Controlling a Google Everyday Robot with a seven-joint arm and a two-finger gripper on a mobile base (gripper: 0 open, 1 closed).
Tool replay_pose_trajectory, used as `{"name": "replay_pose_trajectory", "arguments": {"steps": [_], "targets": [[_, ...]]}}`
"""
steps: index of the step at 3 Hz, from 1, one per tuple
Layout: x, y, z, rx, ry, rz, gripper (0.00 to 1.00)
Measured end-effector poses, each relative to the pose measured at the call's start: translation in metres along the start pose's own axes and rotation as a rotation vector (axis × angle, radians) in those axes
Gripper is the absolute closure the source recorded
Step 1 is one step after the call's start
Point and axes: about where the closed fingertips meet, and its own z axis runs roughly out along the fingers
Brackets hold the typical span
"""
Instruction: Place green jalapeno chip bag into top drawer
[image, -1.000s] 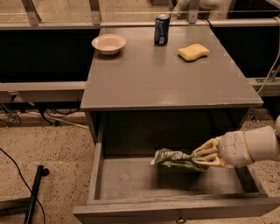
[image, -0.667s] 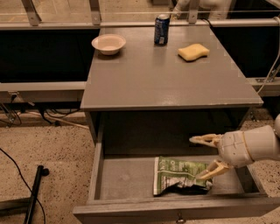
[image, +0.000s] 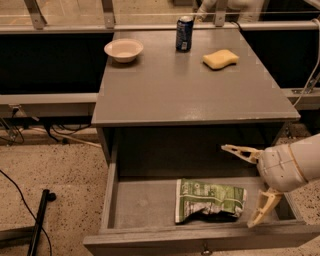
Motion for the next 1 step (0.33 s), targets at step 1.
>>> {"name": "replay_pose_trajectory", "arguments": {"steps": [1], "targets": [[-0.0032, 0.0035, -0.0002, -0.015, -0.002, -0.005, 0.0]]}}
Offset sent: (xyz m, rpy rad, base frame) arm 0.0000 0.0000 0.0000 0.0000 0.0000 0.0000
